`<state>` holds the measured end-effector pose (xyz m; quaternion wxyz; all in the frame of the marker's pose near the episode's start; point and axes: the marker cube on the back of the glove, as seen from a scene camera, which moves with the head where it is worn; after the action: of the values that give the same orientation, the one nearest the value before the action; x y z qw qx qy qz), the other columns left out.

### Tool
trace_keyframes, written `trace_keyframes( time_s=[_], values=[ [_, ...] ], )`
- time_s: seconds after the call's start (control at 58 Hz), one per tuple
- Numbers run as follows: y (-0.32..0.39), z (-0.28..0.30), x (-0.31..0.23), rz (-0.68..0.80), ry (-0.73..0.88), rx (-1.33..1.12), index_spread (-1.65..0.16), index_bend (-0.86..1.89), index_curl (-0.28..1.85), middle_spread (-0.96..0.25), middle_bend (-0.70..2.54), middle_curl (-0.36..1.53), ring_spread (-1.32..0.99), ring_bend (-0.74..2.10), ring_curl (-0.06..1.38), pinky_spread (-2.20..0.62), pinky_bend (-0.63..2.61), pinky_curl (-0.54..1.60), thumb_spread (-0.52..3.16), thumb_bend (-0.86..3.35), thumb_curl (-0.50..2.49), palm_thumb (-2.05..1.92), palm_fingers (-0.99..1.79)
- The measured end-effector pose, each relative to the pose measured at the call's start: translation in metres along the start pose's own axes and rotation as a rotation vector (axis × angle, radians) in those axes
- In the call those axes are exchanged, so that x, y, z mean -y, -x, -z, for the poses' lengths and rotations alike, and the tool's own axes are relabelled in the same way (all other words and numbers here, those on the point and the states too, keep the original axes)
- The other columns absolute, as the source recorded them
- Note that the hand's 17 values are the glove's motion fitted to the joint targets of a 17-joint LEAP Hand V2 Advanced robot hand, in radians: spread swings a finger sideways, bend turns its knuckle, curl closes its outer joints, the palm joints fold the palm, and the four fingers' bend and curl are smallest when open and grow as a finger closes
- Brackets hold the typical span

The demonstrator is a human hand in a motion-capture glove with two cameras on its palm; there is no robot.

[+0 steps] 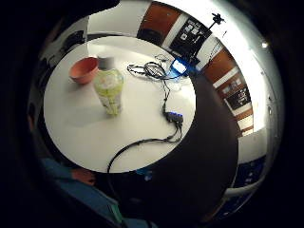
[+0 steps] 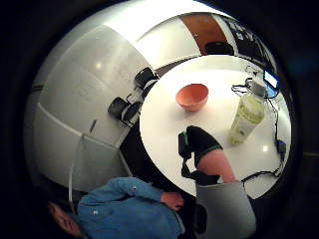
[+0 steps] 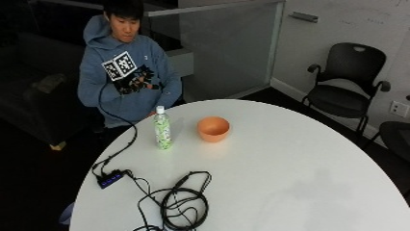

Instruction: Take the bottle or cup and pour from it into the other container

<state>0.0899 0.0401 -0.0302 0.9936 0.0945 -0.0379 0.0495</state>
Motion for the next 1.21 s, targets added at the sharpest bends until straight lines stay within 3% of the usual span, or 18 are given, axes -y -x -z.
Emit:
trace_keyframes(
  time_s=[0.379, 0.483, 0.552, 0.62, 1.206],
  values=[
    [-0.066, -0.002, -0.013, -0.085, -0.047, 0.228, -0.37, 0.12, 0.18, 0.03, 0.20, 0.28, 0.19, 0.52, 0.27, 0.25, 0.65, 0.26, 0.94, -0.04, 0.35, 0.57, 0.03],
    [-0.080, -0.011, -0.003, -0.269, -0.115, 0.317, -0.37, 0.12, 0.18, 0.04, 0.21, 0.29, 0.19, 0.54, 0.28, 0.25, 0.66, 0.26, 0.93, -0.04, 0.35, 0.55, 0.01],
    [-0.089, -0.018, -0.010, -0.174, -0.061, 0.378, -0.37, 0.12, 0.18, 0.04, 0.21, 0.30, 0.19, 0.54, 0.28, 0.26, 0.66, 0.26, 0.93, -0.04, 0.35, 0.53, 0.01],
    [-0.100, -0.024, -0.006, -0.170, -0.011, 0.447, -0.37, 0.12, 0.18, 0.05, 0.21, 0.30, 0.19, 0.55, 0.29, 0.26, 0.67, 0.26, 0.92, -0.04, 0.35, 0.52, 0.00],
    [-0.111, -0.111, 0.011, -0.305, -0.043, 0.817, -0.36, 0.11, 0.15, 0.10, 0.18, 0.29, 0.22, 0.57, 0.28, 0.28, 0.70, 0.27, 0.90, -0.03, 0.34, 0.48, -0.08]
  ],
)
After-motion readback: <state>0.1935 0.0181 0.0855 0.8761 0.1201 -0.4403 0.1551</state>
